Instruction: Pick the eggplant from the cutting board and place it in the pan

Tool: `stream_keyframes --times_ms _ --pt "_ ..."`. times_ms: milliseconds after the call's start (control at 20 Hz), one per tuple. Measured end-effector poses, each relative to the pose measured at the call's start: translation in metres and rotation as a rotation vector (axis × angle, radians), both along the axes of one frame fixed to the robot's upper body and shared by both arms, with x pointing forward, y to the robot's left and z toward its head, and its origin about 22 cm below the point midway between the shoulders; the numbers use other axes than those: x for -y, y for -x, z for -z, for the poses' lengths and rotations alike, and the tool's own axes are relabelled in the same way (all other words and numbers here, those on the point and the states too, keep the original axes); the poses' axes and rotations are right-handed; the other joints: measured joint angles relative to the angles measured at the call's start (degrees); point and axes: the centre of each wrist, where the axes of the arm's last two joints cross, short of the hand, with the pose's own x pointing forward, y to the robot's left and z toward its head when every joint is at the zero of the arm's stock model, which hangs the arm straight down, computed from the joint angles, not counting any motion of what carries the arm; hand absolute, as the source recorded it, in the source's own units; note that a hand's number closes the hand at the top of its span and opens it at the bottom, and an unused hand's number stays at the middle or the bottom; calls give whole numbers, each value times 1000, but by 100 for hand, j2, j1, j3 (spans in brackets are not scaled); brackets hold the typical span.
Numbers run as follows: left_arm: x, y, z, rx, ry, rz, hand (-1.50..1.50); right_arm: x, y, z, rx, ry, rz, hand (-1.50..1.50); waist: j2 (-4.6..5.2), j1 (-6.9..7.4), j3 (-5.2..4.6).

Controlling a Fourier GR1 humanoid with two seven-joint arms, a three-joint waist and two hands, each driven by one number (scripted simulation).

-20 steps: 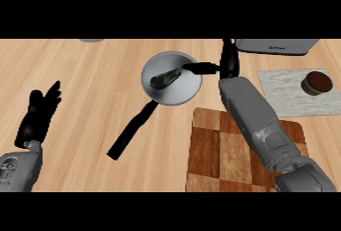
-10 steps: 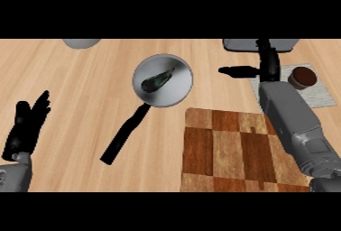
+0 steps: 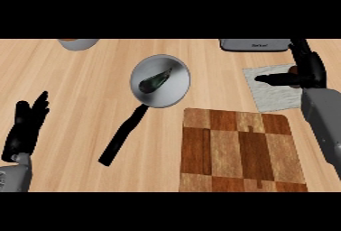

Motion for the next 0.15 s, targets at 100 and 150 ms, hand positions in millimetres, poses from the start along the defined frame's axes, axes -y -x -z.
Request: stream_keyframes --times_ms 100,150 --pt "1 0 3 -7 1 -1 0 17 7 -3 0 4 -11 -150 -6 -20 0" --pt "4 -2 -1 -7 0 0 0 23 10 -2 4 4 -14 -150 -9 -20 -1"
